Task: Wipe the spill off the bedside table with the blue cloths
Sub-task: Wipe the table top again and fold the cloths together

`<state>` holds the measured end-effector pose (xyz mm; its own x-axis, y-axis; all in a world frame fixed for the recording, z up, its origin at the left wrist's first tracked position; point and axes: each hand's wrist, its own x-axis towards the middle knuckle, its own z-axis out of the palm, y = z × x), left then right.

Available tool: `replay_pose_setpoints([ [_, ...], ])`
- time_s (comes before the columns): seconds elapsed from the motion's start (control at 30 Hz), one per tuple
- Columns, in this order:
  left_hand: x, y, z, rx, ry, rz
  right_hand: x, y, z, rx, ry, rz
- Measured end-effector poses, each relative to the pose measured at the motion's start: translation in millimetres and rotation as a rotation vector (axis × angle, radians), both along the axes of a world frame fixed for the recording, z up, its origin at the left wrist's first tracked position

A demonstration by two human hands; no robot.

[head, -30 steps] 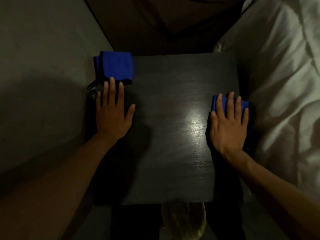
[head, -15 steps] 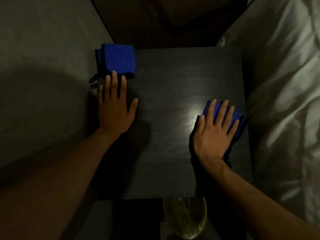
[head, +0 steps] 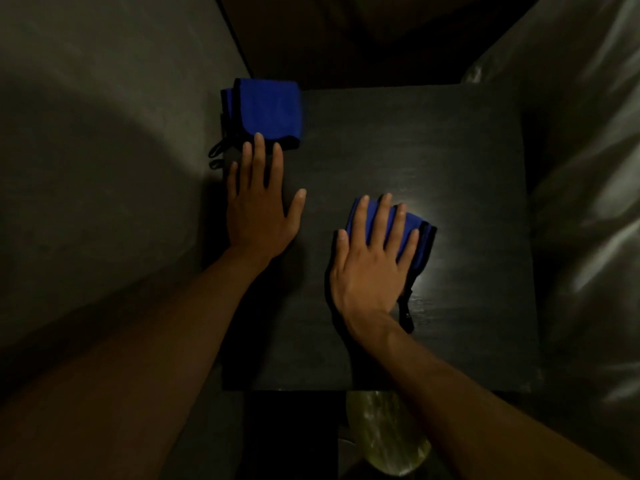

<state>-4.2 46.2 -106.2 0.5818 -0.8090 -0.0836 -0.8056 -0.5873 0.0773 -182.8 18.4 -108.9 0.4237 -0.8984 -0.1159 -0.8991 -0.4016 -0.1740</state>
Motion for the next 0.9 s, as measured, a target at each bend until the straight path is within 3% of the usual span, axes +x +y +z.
replay_pose_setpoints([
  [0.73,11.6,-0.2,0.8,-0.033,0.088,-0.005,37.7,27.8,-0.6,0.064,0.028,0.234],
  [0.9,22.5,19.3,6.7,-0.331,0.181,-0.029,39.7,28.3,-1.3,0.066,0.017,0.258],
])
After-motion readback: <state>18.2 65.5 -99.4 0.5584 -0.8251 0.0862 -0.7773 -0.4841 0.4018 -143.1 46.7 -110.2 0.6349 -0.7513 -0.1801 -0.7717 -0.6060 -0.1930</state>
